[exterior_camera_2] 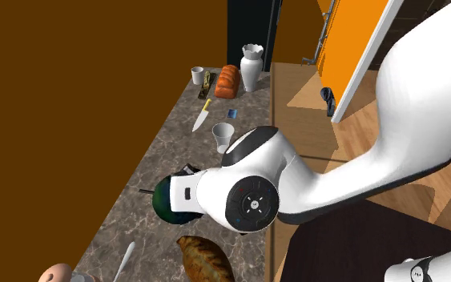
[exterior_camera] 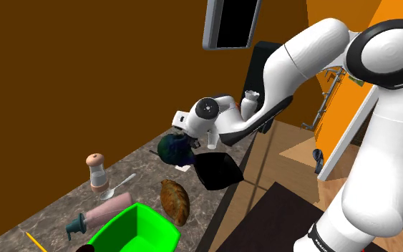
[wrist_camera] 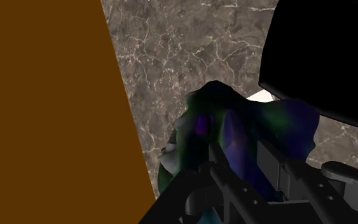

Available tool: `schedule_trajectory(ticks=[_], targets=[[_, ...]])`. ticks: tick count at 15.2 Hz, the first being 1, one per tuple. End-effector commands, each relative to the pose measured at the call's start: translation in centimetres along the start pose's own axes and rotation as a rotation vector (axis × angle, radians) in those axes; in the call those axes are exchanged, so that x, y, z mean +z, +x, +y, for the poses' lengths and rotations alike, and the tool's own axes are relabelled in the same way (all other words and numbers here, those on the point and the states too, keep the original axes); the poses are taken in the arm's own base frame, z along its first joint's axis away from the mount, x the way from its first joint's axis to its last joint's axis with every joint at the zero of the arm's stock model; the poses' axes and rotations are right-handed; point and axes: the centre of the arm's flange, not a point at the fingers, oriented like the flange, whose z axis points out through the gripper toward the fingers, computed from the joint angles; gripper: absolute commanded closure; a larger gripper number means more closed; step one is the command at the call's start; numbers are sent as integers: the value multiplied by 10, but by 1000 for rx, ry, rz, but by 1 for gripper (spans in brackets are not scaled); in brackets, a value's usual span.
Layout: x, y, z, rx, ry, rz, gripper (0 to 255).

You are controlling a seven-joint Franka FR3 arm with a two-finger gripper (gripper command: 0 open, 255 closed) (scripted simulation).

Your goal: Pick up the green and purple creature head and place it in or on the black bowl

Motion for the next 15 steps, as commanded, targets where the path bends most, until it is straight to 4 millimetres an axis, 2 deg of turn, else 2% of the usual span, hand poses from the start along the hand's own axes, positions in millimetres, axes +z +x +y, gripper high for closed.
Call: schedule_trajectory(ticks=[1,11,15], targets=[[-8,-4,9,1,-3,0,255],[-47,-18,40,1,-3,0,255],[-71,-61,21,1,-3,0,255]])
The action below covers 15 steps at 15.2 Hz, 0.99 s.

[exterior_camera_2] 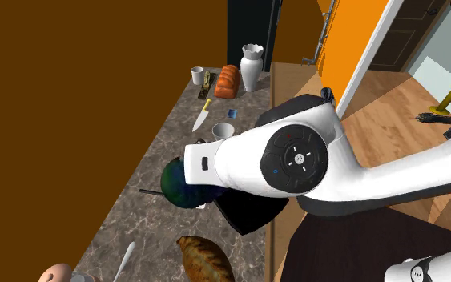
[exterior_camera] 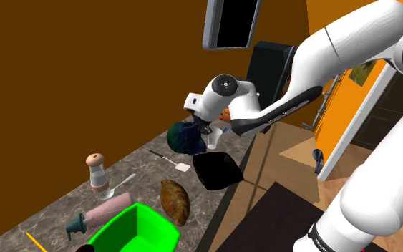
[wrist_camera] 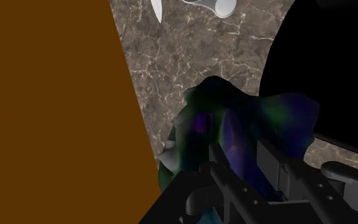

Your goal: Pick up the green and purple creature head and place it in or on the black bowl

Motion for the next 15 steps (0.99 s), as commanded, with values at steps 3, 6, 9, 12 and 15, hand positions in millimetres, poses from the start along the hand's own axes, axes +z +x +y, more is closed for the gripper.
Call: schedule_trajectory(ticks=[3,6,9,12,15], targets=[[-24,-44,-18,1,-4,1,255],[-41,-76,-32,1,-4,1,255],[-59,-109,-47,1,-4,1,255],[-77,-141,-61,1,-4,1,255],[-80,-153,-70,1,-4,1,255]])
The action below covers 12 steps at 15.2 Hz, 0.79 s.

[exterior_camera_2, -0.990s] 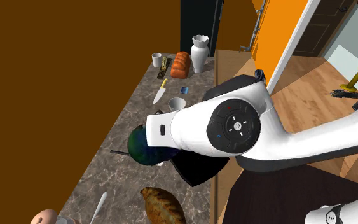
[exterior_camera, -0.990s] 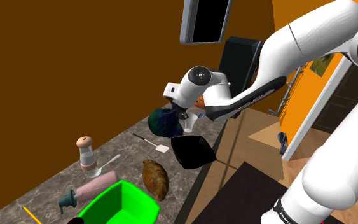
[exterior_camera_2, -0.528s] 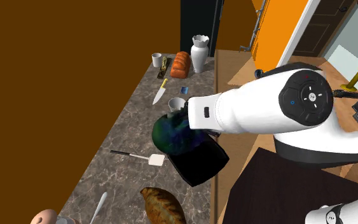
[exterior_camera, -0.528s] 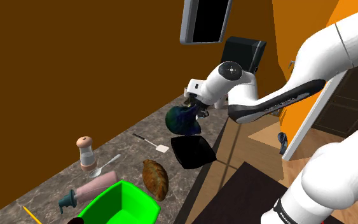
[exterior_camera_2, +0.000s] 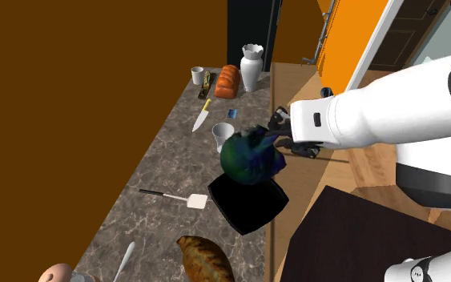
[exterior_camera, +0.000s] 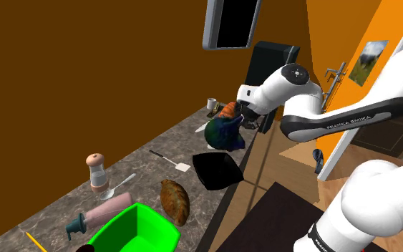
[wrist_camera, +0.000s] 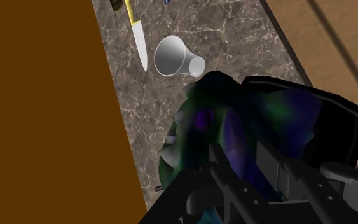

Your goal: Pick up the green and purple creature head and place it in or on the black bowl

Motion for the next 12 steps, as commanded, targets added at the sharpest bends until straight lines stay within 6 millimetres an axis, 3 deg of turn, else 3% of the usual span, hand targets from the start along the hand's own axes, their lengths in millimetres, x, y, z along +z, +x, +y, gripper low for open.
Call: schedule_trajectory(ticks=[1,12], targets=[[2,-1,-5,0,-4,2,255],[46,14,-40,0,-4,2,255]])
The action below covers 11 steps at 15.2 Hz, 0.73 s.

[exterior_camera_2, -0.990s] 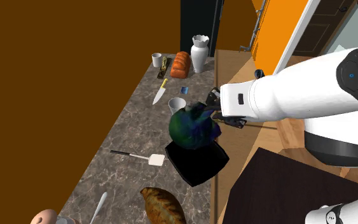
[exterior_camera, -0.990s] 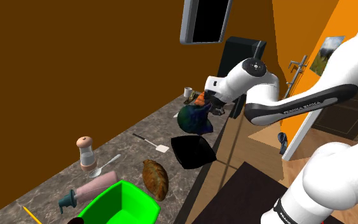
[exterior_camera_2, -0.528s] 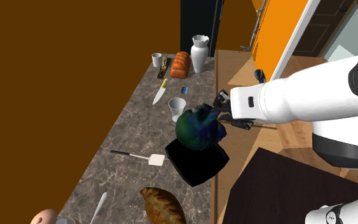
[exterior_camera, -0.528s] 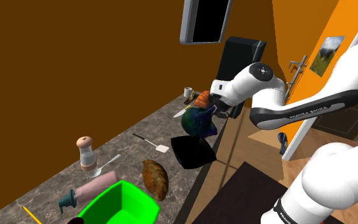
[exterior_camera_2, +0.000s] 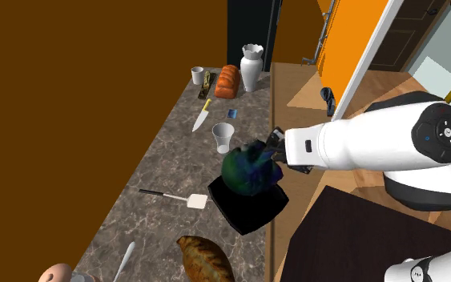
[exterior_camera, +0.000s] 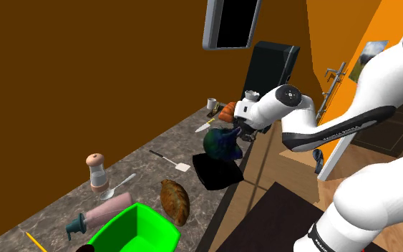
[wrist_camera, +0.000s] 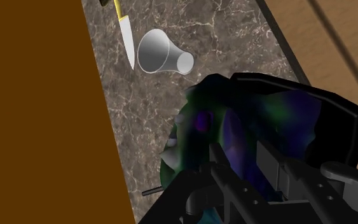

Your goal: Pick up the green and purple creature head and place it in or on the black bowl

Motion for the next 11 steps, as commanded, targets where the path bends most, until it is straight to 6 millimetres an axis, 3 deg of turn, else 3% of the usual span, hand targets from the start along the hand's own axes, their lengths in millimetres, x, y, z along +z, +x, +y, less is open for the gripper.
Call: schedule_trajectory(ticks=[1,11], targets=[[8,3,-6,1,-4,2,255],[47,17,-38,1,-3,2,255]])
